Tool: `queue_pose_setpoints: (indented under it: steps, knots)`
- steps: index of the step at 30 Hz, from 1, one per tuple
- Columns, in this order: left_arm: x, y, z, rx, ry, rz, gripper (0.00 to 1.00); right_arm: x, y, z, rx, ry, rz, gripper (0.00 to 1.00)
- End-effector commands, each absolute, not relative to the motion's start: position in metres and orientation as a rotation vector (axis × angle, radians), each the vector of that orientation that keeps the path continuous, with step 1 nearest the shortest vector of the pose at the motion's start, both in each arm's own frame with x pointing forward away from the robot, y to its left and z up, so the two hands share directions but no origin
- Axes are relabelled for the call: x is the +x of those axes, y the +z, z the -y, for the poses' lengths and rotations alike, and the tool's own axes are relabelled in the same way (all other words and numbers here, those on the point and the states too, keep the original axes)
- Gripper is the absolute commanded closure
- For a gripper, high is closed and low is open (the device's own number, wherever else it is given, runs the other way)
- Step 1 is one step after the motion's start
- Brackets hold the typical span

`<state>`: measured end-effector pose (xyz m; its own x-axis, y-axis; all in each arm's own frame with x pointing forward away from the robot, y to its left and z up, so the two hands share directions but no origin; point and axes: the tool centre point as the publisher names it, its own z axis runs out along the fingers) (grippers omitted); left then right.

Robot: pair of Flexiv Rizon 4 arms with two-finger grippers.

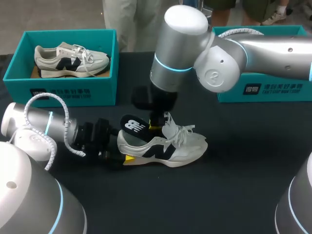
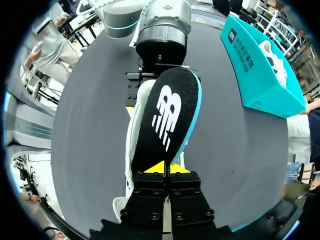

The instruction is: Take the shoe out of the shoebox, open the shoe tongue, remove and reinsert the insole, then place the shoe into the shoebox

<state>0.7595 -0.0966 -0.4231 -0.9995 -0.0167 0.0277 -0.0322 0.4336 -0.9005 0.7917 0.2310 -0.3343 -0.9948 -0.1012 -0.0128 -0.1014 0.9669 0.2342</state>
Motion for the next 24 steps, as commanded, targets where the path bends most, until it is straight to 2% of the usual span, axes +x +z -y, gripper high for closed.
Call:
queue_pose_setpoints:
  steps: [1, 9, 20, 24]
  knots:
    - [0.7593, -0.4240, 0.0970, 0.044, 1.660, 2.650, 1.00, 0.7955, -0.3398, -0.2466, -0.199, 0.407, -3.131, 1.00]
    - [0.7593, -0.4240, 0.0970, 0.044, 1.660, 2.650, 1.00, 0.7942, -0.3409, -0.2556, -0.218, 0.623, -3.161, 1.00]
    - [0.7593, -0.4240, 0.0970, 0.044, 1.660, 2.650, 1.00, 0.7923, -0.3410, -0.2547, -0.203, 0.644, -3.200, 1.00]
    - [0.7593, -0.4240, 0.0970, 0.044, 1.660, 2.650, 1.00, 0.7912, -0.3392, -0.2564, -0.225, 0.649, -3.209, 0.91]
